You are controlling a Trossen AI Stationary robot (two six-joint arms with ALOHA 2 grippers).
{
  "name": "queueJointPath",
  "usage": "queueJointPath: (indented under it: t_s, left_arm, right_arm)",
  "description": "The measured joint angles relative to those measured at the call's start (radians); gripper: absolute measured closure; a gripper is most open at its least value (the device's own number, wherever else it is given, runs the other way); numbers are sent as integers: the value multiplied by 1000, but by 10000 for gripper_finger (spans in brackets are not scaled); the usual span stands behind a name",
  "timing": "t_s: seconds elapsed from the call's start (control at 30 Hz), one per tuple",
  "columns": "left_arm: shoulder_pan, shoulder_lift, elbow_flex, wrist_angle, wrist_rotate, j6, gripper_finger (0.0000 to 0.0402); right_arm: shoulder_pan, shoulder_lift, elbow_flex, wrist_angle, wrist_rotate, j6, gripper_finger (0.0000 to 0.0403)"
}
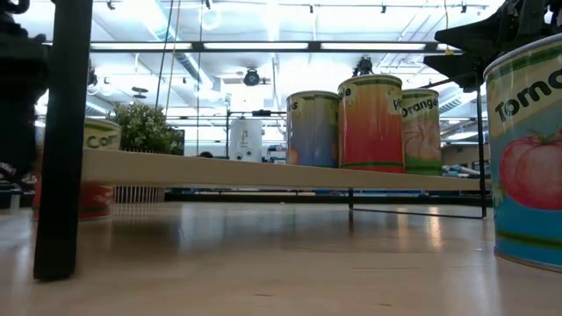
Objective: Pick and place cans onto a shelf
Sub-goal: Put the canned corn on the shelf
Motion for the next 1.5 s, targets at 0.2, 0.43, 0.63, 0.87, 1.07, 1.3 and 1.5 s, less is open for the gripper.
queueJointPath:
  t_s: [0.2, 0.43, 0.63, 0.87, 1.07, 1.3, 1.5]
  left_arm:
    - [23, -28, 0, -3, -106, 16, 26]
    - [88, -28, 0, 0, -219, 125, 26]
    - [217, -63, 0, 0, -117, 246, 26]
    - [439, -127, 0, 19, 108, 360, 26]
    - [543, -97, 0, 43, 235, 477, 26]
    - [636, -35, 0, 155, 332, 612, 26]
    - [685, -19, 10, 159, 422, 630, 26]
  right_arm:
    - [0, 0, 0, 0, 0, 0, 56]
    - [0, 0, 0, 0, 0, 0, 56]
    - [0, 0, 0, 0, 0, 0, 56]
    - [0, 0, 0, 0, 0, 0, 56]
    - [0, 0, 0, 0, 0, 0, 56]
    - [0, 0, 0, 0, 0, 0, 56]
    - [0, 0, 0, 0, 0, 0, 56]
